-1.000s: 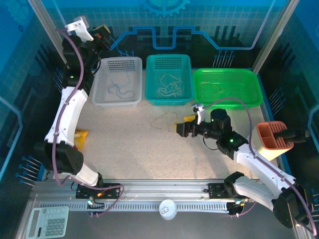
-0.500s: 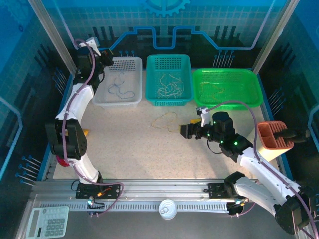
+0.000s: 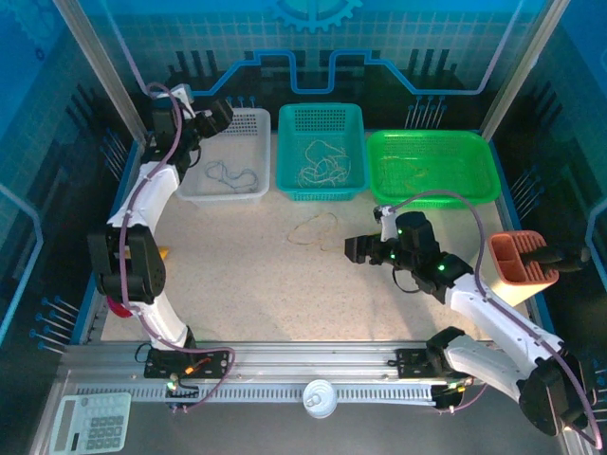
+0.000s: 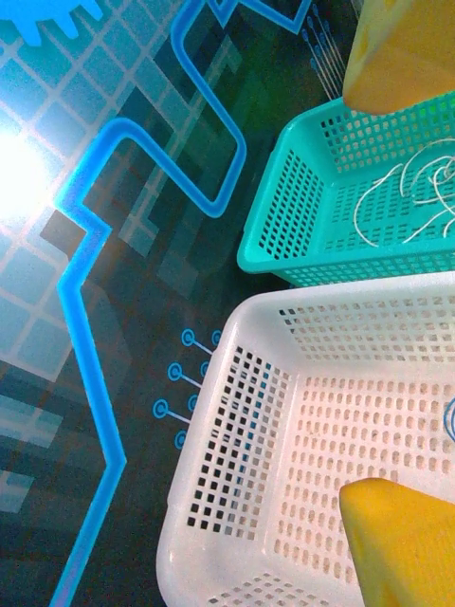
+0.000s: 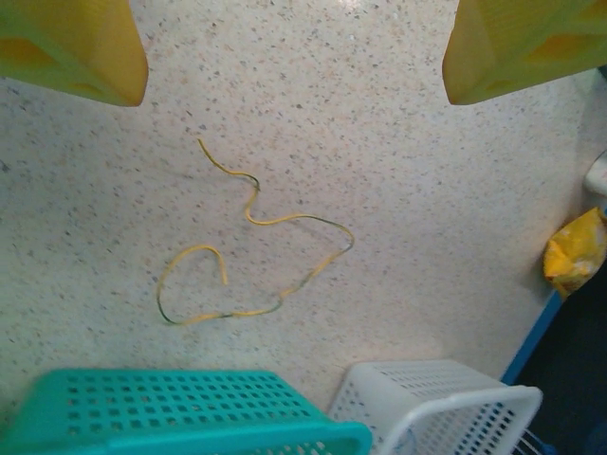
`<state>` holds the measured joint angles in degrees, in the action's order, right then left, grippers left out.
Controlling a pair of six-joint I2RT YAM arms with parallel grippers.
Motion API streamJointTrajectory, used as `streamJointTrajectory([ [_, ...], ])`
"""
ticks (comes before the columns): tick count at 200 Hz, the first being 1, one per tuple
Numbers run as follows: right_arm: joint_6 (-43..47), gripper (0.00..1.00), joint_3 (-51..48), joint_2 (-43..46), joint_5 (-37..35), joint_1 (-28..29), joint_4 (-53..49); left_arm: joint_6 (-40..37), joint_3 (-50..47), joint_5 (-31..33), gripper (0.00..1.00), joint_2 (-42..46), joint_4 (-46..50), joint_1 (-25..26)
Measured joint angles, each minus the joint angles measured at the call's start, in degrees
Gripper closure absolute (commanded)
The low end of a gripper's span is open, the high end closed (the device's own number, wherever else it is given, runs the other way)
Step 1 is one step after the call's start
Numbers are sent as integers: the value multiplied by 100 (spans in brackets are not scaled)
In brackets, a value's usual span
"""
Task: Untangle the cables
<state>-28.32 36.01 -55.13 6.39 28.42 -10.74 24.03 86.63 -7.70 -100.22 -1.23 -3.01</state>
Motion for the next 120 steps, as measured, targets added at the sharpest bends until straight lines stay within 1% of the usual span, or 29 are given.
streamJointTrajectory([
  [32, -437, 18, 0, -289, -260, 0, -96, 315, 9, -275, 1, 367, 162, 13],
  [60, -918, 20, 0, -603, -304, -4, -120, 616, -378, -514, 1, 1102, 142, 175],
  [74, -1150, 21, -2, -789, -302, -4, -70, 691, -726, -595, 1, 1541, 131, 402],
  [97, -1506, 26, -2, -1143, -282, -4, 138, 754, -1443, -662, 1, 2208, 107, 994],
  [120, -1856, 31, -2, -1558, -199, -4, 446, 804, -2203, -669, 1, 2664, 70, 1513],
])
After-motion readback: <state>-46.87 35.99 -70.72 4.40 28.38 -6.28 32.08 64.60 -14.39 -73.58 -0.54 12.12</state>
